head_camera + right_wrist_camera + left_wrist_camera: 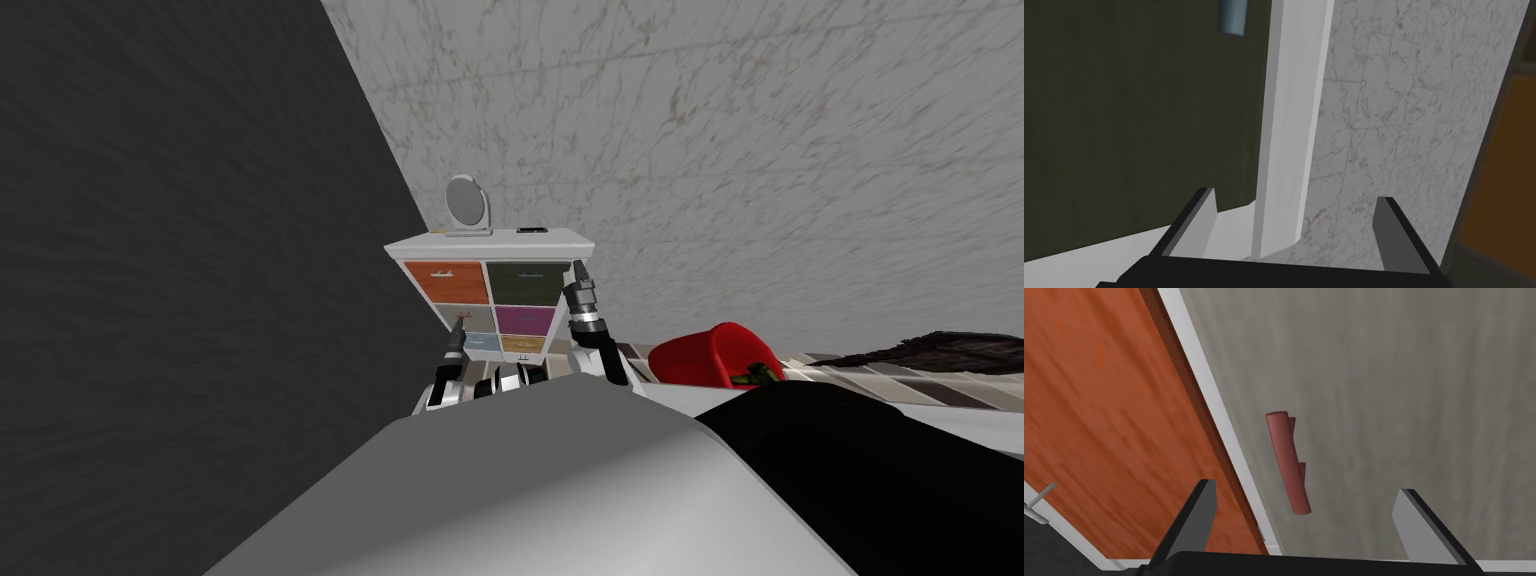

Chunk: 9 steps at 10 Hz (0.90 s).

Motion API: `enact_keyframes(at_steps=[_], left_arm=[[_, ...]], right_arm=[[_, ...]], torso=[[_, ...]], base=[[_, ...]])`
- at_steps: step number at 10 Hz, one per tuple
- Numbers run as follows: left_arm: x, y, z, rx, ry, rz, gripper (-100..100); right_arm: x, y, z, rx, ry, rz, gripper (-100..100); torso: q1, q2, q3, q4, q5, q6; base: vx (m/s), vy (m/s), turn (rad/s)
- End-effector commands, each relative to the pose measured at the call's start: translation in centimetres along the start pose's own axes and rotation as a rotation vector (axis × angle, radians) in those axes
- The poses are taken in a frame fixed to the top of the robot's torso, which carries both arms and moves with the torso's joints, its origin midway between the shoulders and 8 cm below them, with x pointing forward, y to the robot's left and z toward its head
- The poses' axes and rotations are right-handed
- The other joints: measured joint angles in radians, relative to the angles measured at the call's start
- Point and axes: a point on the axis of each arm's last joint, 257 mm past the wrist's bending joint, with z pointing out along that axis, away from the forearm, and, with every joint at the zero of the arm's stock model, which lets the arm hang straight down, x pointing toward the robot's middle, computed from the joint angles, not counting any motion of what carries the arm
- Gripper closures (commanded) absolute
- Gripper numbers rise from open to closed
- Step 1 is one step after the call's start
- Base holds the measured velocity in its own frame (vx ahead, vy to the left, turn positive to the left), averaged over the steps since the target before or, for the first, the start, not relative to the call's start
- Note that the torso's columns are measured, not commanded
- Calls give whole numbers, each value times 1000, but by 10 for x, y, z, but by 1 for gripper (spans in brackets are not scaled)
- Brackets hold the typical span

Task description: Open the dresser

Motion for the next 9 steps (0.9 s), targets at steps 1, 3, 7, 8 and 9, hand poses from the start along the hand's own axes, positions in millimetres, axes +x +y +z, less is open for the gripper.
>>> enact_keyframes(at_steps=[1, 3, 7, 8, 9], left_arm=[[4, 3, 2, -3, 1, -3, -100], [3, 0, 5, -1, -2, -8, -100], [3, -6, 1, 2, 3, -10, 100], [3, -7, 0, 3, 5, -11, 100], [3, -6, 0, 3, 4, -10, 100]], right_arm=[[2, -2, -1, 5, 3, 4, 0], [3, -3, -1, 9, 7, 7, 0], [4, -5, -3, 16, 8, 7, 0], [4, -5, -3, 16, 8, 7, 0], [4, -5, -3, 16, 8, 7, 0]], torso=[[-2, -1, -1, 0, -1, 0], [5, -2, 0, -2, 0, -2], [11, 11, 8, 0, 2, -3], [9, 8, 7, -1, 1, -3], [8, 3, 4, -2, 1, -3]], base=[[0, 0, 0], [49, 33, -10], [-132, 39, 14], [-170, 34, 16], [-79, 17, 1]])
